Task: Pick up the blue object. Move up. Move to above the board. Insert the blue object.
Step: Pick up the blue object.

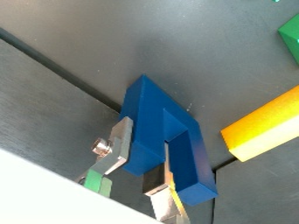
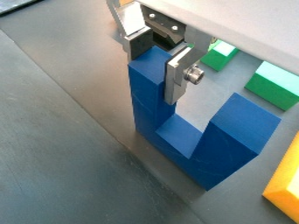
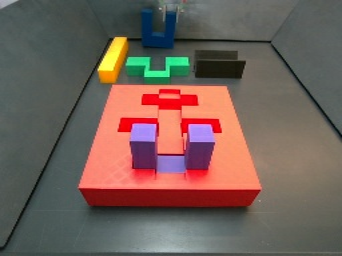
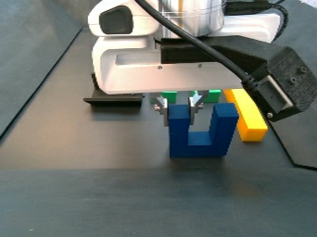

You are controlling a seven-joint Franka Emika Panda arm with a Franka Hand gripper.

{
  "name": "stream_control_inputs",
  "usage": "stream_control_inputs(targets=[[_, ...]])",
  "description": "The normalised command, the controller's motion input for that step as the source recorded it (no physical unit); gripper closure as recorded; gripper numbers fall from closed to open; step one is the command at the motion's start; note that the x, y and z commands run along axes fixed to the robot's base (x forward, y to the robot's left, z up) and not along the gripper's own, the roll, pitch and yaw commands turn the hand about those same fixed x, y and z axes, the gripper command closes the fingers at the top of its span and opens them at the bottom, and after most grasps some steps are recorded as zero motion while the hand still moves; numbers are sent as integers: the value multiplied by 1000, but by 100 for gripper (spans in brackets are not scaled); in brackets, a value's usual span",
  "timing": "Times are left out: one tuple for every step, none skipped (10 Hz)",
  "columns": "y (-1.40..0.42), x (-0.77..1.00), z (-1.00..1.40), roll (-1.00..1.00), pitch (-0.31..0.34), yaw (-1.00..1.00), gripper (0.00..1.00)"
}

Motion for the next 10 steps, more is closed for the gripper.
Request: stream_control_inputs(targets=[[0,0,0,0,0,0,100],[0,0,0,0,0,0,100],[0,0,0,0,0,0,100],[0,0,0,0,0,0,100],[0,0,0,0,0,0,100],[0,0,0,0,0,0,100],[0,0,0,0,0,0,100],[0,0,0,0,0,0,100],[0,0,0,0,0,0,100],[0,0,0,0,0,0,100]])
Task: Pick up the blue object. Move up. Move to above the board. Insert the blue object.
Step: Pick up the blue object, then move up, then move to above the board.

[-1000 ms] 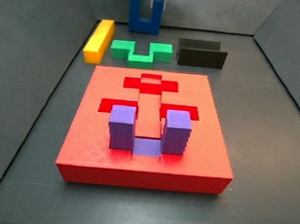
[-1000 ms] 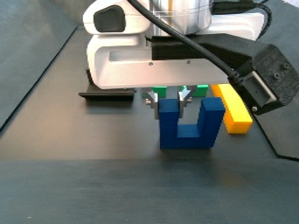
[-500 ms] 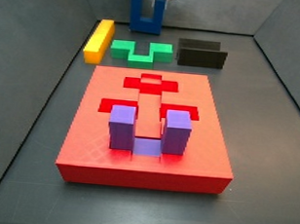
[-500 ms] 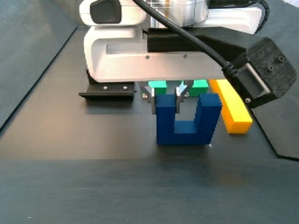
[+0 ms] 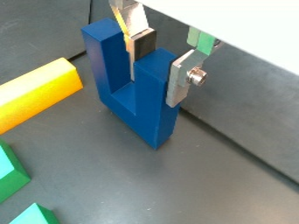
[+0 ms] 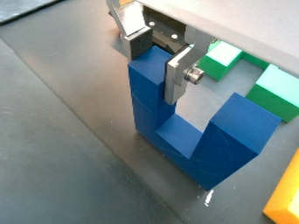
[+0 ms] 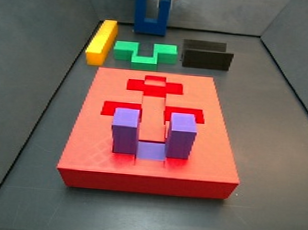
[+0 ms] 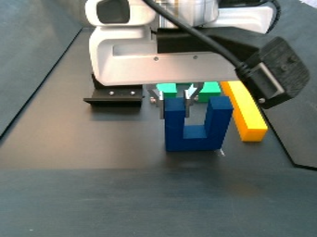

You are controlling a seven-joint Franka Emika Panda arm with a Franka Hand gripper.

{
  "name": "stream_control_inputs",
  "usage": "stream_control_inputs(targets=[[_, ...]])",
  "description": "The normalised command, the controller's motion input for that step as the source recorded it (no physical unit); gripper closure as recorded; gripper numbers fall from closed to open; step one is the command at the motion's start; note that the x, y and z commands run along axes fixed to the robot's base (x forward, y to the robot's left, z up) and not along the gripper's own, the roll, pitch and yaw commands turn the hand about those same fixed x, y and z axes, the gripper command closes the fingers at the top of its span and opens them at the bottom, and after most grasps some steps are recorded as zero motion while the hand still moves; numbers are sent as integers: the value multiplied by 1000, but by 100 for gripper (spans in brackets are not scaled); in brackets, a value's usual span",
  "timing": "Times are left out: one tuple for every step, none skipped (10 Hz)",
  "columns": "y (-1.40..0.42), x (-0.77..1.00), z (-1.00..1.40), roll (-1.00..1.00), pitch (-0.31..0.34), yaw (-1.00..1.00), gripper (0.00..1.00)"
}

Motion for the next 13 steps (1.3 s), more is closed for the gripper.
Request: stream_control_inputs(targets=[[0,0,0,0,0,0,100],[0,0,0,0,0,0,100],[0,0,0,0,0,0,100],[0,0,0,0,0,0,100],[0,0,0,0,0,0,100],[0,0,833,0,0,0,100],[-36,-2,745,8,10,-24,100],[-21,-13,486,46,16,-25,100],[-15,13,168,66,18,-3,100],[0,0,1400,0,0,0,100],[3,-22,1400,-19,23,6,100],[-3,-38,1400,6,34,7,100],[8,20,1400,-2,44,11,100]])
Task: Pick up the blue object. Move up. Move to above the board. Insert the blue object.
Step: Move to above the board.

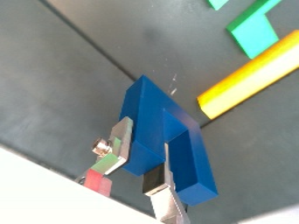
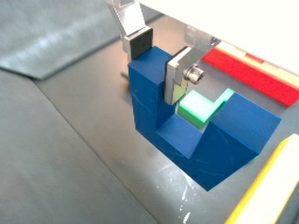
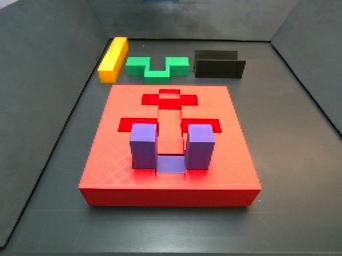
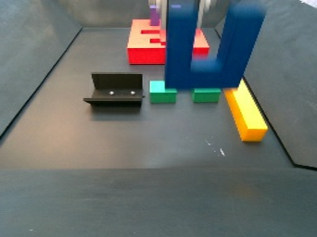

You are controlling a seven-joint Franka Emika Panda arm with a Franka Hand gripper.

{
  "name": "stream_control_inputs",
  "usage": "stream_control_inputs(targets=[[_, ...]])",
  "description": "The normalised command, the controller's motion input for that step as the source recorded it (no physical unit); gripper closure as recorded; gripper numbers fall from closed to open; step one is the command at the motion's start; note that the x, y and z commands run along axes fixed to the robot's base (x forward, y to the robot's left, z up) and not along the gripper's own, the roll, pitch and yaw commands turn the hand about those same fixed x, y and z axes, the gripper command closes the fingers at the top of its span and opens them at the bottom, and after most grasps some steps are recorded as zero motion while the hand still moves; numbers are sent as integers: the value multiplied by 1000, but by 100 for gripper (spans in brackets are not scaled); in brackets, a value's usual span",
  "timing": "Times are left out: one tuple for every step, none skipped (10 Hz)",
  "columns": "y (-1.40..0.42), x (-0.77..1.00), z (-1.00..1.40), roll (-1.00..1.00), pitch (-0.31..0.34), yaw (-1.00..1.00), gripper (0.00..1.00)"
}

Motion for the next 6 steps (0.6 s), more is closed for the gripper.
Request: stream_control_inputs(targets=[[12,37,997,-15,70,6,100],[4,22,382,5,98,8,100],[1,26,180,3,80,1,100],[-1400,-73,130,42,218,-184,100],[-1400,-74,131,50,191,-161,100],[-1400,-85,134,83,99,-82,100]])
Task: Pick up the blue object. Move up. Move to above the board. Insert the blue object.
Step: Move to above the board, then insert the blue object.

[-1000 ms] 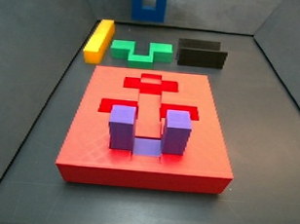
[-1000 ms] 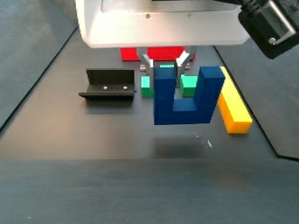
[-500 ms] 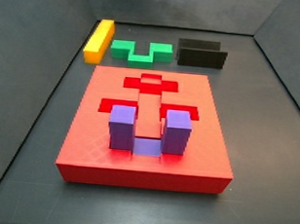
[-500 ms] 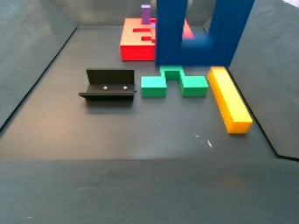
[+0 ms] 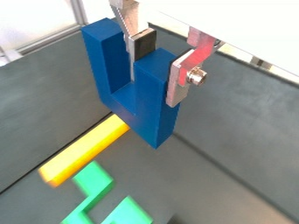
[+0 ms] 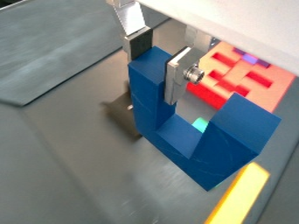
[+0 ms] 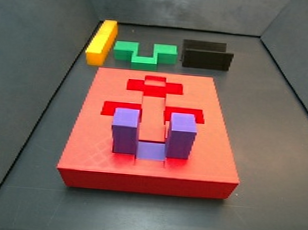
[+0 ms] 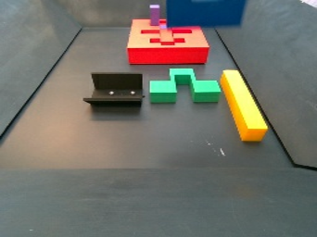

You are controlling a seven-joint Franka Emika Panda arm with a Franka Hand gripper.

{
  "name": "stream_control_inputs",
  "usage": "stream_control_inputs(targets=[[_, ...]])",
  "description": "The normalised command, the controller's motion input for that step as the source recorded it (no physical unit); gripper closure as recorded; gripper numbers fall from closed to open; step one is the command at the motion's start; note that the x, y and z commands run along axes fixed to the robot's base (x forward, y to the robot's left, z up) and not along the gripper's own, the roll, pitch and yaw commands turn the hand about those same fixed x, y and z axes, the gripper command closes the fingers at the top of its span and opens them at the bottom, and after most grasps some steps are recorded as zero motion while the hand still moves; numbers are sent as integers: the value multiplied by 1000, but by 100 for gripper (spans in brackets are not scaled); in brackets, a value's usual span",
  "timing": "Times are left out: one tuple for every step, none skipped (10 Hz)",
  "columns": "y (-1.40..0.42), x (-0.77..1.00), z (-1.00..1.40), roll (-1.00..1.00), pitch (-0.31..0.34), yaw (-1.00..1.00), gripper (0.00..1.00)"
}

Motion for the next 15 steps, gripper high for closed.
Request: stream_control_inputs(targets=[[-1400,-92,131,25,21,-28,100],[-1400,-88,134,18,21,-12,100],[-1400,-87,137,14,26,-4,100],[-1400,-87,138,3,22,3,100],[-1400,-91,142,2,13,6,100],[-1400,-93,146,-3,10,5,100],[-1400,-90,153,-12,17,5,100],[-1400,-80,170,2,32,5,100],[-1400,-69,182,3,53,8,100],[-1400,-38,190,9,80,7,100],[-673,20,97,5,112,8,100],[-204,66,44,9,141,3,100],[0,57,-14,0,0,0,100],[77,671,-294,0,-59,-220,100],[114,900,-440,7,-44,-214,100]])
